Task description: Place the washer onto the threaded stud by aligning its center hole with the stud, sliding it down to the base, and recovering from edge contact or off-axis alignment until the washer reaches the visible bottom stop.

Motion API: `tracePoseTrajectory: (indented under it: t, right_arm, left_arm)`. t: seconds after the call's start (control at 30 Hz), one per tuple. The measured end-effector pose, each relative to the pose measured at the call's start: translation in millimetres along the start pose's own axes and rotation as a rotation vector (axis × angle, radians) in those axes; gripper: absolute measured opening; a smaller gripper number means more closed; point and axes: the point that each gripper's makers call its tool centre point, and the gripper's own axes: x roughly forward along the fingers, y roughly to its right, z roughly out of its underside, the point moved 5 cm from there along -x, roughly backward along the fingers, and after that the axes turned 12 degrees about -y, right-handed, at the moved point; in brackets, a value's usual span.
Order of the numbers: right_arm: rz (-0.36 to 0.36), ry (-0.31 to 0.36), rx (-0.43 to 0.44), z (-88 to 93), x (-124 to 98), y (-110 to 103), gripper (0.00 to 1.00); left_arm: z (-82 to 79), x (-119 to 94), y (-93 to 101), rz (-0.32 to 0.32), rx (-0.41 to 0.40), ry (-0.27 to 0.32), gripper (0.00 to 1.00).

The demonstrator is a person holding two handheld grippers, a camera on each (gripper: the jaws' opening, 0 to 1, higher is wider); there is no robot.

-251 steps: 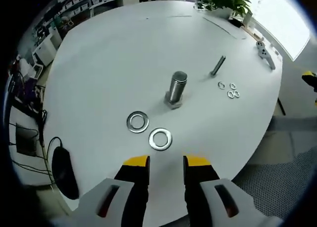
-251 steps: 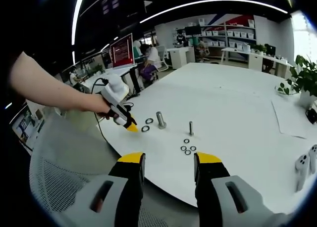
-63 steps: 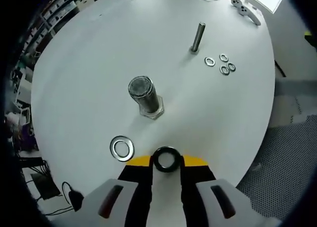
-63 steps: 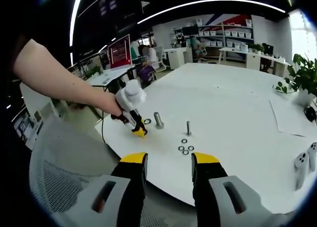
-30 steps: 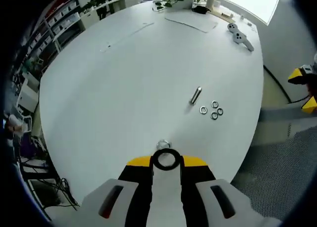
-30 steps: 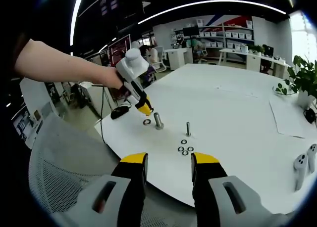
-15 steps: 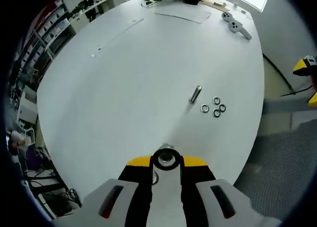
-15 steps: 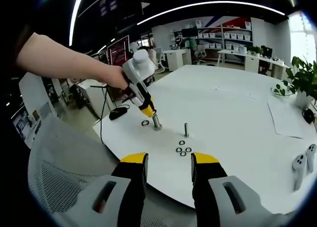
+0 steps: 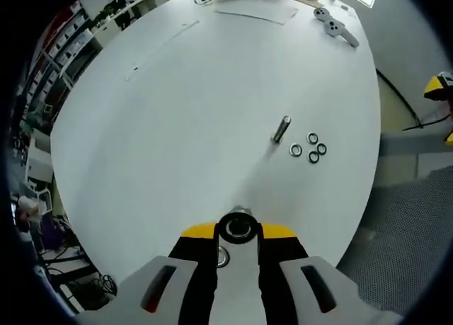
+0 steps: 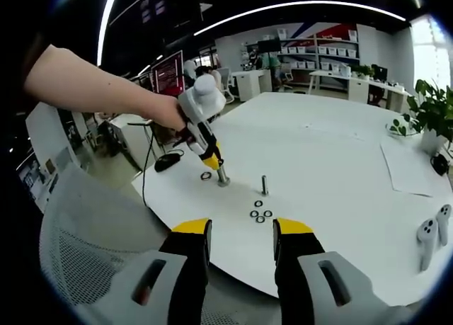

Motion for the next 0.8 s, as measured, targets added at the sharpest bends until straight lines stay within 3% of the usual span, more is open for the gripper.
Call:
tracePoseTrajectory:
  t: [0.6, 0.8]
  right_arm:
    - [0.008, -0.010, 0.006, 1.6, 1, 2, 0.37]
    - [0.013, -0.014, 0.005, 2.2, 1, 3, 0.37]
  left_arm:
    - [-4.4, 32, 4.0, -0.020, 0.050, -0.067, 0.18]
    - [-3.2, 36, 15.7, -0.024, 0.054, -0.083, 0.19]
